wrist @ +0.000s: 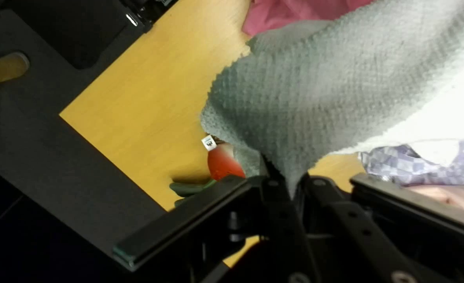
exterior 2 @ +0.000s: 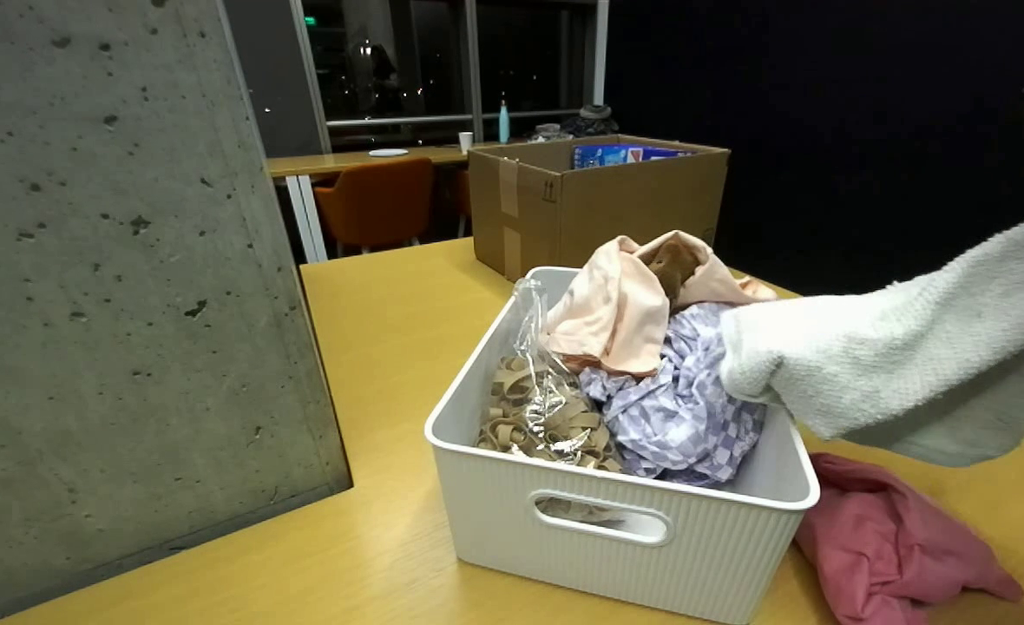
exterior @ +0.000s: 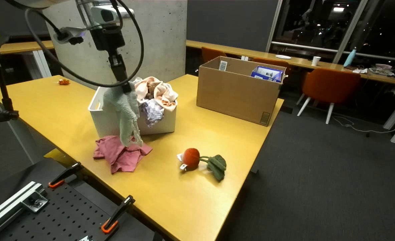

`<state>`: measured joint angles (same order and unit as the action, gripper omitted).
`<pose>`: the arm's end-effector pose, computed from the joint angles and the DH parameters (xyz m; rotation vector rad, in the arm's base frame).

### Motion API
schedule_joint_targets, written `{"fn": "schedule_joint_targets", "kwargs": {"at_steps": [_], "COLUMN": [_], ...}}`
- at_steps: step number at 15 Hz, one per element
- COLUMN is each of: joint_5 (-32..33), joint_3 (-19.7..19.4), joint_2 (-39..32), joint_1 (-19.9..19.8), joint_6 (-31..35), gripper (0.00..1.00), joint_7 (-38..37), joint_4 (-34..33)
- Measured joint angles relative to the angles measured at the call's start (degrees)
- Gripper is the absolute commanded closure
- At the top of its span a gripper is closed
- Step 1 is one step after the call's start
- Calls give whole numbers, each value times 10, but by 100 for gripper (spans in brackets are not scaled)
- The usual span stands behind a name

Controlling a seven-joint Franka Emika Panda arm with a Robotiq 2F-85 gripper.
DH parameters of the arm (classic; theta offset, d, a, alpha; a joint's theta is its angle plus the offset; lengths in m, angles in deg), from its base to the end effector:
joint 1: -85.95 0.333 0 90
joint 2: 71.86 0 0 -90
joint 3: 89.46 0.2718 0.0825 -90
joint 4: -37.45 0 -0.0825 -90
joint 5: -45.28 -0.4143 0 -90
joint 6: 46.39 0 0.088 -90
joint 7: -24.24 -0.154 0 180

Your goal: Use the pink shirt to pick up the moose, put it and the shirt inside the white basket, use the grey towel to pick up the toy vegetable and put it inside the white basket

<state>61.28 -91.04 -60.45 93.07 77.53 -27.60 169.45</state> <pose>0.5237 0.0293 0.3298 2.7991 -0.9556 0.2401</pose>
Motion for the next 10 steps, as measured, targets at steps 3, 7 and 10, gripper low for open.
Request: {"fn": "schedule_joint_targets", "kwargs": {"at_steps": [3,7,10], "joint_5": [-1,-6,-17], "joint_3": [12,13,-4], "joint_2": [70,120,105], "joint_1": [-33,-80,-121], "joint_6": [0,2,27], "gripper": [98,98,98], "joint_7": [-2,12,48], "joint_4": [52,81,81]}}
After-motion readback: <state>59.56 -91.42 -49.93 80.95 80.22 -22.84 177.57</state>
